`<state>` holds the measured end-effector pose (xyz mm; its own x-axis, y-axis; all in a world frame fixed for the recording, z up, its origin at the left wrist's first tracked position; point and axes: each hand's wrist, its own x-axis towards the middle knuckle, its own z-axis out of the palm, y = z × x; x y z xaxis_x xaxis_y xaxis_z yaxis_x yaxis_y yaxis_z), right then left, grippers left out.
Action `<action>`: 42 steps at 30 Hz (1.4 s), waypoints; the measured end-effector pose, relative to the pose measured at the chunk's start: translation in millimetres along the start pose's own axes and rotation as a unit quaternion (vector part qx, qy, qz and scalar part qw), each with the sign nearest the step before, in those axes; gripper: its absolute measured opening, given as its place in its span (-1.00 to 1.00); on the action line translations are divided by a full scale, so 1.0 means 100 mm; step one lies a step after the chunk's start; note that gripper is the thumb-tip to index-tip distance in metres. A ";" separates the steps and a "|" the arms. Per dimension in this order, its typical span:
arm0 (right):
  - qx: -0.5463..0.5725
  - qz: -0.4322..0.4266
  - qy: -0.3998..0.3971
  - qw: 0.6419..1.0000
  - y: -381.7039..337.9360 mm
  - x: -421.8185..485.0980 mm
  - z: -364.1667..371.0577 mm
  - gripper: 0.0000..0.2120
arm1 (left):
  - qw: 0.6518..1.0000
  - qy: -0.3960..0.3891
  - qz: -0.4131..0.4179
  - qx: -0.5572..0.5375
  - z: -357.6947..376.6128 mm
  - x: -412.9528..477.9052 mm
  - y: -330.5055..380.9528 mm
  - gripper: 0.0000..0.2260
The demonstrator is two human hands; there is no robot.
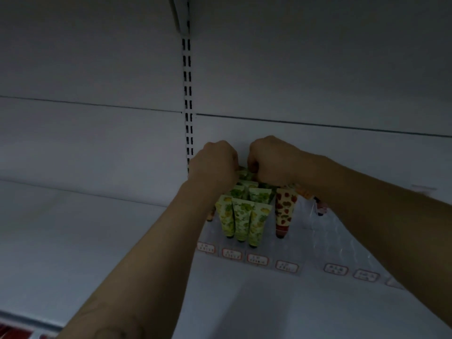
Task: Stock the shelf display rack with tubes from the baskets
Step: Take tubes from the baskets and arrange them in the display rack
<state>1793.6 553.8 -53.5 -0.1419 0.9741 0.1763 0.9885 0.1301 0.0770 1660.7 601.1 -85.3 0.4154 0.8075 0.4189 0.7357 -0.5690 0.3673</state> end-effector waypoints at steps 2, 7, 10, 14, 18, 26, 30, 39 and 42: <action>0.005 0.006 0.000 1.000 -0.04 -0.02 -0.01 -0.86 | 1.000 -0.010 -0.003 0.005 -0.04 -0.05 0.01 -0.87; 0.031 0.032 -0.017 0.999 -0.01 -0.12 -0.09 -0.86 | 0.999 -0.018 0.015 -0.023 -0.14 -0.17 0.00 -0.87; 0.050 0.038 0.007 0.998 0.04 -0.23 -0.17 -0.83 | 0.997 -0.022 0.032 -0.065 -0.23 -0.27 -0.12 -0.80; 0.292 0.114 0.170 0.934 -0.13 -0.23 -0.47 -0.76 | 0.989 0.038 0.061 -0.128 -0.42 -0.41 -0.33 -0.73; 0.459 0.058 0.213 0.860 -0.49 -0.05 -0.71 -0.68 | 0.978 -0.019 0.067 -0.196 -0.61 -0.50 -0.34 -0.74; 0.498 0.012 0.238 0.834 -0.86 0.22 -0.67 -0.78 | 0.936 -0.058 0.056 -0.342 -0.56 -0.44 -0.30 -0.56; 0.235 0.016 0.129 0.963 -0.57 0.18 -0.70 -0.69 | 0.965 -0.019 0.064 -0.256 -0.39 -0.39 -0.51 -0.31; 0.144 0.028 0.112 0.983 -0.33 0.17 -0.71 -0.72 | 0.972 -0.031 0.035 -0.230 -0.24 -0.32 -0.73 -0.47; 0.124 0.039 0.108 0.986 -0.32 0.19 -0.54 -0.61 | 0.973 -0.070 0.070 -0.210 -0.11 -0.34 -0.72 -0.63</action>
<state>1756.1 558.2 0.0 -0.0470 0.9243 0.3789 0.9753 0.1244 -0.1825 1587.6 612.6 -116.8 0.5859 0.7147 0.3821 0.3958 -0.6638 0.6346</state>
